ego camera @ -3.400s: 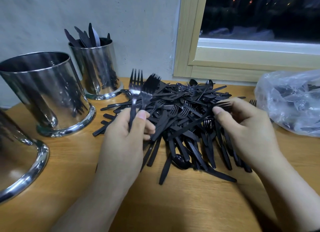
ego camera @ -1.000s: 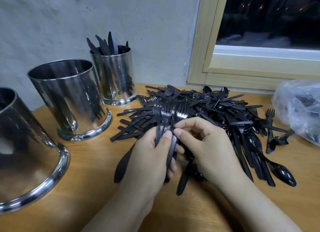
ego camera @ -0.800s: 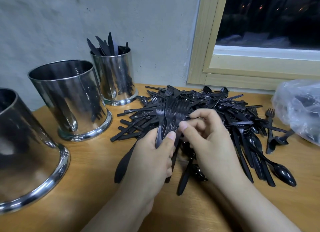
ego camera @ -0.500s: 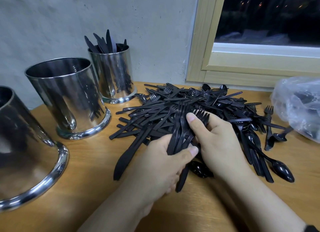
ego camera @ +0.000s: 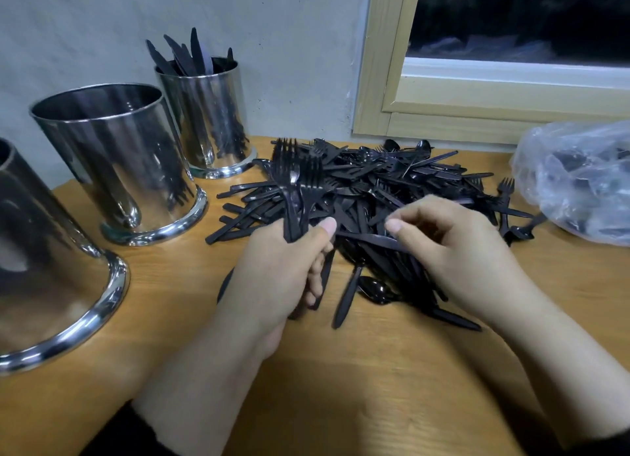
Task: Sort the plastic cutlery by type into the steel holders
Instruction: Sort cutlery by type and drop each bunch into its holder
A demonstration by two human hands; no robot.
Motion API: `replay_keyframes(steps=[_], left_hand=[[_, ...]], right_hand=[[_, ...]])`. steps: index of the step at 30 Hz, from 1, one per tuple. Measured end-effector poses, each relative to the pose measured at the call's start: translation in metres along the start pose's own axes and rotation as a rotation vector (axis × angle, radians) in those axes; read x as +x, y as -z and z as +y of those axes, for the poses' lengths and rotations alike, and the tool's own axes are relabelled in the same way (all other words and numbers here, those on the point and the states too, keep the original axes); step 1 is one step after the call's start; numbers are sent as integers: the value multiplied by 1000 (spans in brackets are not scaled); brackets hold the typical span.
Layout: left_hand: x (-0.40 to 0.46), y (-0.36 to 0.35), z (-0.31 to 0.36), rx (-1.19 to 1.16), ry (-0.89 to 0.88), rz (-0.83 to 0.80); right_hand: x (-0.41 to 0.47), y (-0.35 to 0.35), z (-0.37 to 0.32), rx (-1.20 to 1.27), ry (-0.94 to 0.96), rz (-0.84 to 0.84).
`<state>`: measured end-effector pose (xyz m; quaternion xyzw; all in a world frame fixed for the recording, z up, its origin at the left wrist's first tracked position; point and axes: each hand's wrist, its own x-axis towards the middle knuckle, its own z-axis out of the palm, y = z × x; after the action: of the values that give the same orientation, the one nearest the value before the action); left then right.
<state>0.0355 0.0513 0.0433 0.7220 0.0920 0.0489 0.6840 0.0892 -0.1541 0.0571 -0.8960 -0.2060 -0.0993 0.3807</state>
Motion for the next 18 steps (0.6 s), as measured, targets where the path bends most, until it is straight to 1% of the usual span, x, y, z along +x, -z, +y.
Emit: replay_keyframes(steps=[3,5,7,10,12,18], left_hand=[[-7,-1,2,-14,7,9],[-11,-2,4,-23,9,-5],[-17,-5,5,-28,32,-10],[-27,-11,2,-37,86,-11],[-31,-12,0,-34,78,-10],[-26,-11,1,-40,51,23]], right_hand=[[-24,3,12,-171,45,-143],[-33,2,14,-248,70,-210],[-38,0,12,-293,111,-220],[-39,-9,6,-355,158,-179],[-36,-16,3,-413,141,-163],[-29,-28,-1,-507,74,-264]])
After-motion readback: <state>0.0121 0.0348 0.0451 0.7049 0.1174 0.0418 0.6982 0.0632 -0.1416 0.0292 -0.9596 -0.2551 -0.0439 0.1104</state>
